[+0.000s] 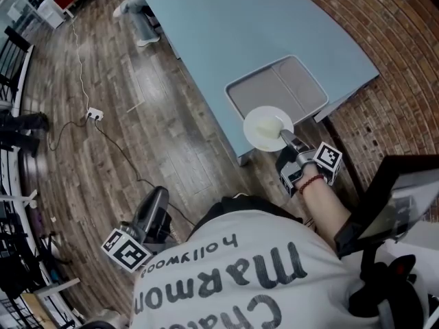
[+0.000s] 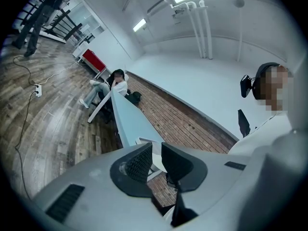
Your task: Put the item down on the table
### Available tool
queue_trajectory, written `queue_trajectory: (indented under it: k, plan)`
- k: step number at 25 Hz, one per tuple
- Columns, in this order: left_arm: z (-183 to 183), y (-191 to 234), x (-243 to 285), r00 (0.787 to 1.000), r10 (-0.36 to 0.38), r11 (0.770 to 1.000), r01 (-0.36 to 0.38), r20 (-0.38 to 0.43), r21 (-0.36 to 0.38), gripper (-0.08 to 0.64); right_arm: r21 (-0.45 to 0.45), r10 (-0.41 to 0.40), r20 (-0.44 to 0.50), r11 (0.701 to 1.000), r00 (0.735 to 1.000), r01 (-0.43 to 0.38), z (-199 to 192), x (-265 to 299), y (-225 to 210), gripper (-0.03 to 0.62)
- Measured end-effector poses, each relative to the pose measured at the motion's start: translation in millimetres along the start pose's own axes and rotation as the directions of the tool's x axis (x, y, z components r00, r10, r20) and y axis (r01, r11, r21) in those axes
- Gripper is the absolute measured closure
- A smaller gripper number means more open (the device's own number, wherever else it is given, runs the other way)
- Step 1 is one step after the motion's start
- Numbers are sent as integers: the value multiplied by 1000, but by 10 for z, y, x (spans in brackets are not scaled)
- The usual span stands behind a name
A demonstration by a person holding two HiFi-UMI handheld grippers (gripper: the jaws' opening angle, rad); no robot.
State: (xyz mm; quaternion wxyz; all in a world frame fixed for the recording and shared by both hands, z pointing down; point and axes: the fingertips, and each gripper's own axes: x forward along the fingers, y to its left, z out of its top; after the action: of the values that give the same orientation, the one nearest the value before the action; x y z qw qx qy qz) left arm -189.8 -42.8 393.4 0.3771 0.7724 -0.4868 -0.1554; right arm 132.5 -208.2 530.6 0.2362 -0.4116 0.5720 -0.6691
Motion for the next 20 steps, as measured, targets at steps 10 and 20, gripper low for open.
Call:
queue_trajectory:
  k: [10,20]
  plan:
    - [35,26,-1,1000,0,1000,0,9,-6,497,7,-13,16,1000,1000,13,30,23,20,519]
    - [46,83,46,1000,0,1000,0,12,-18,497,-42,-65,20,997,998,66,54,63,8,518]
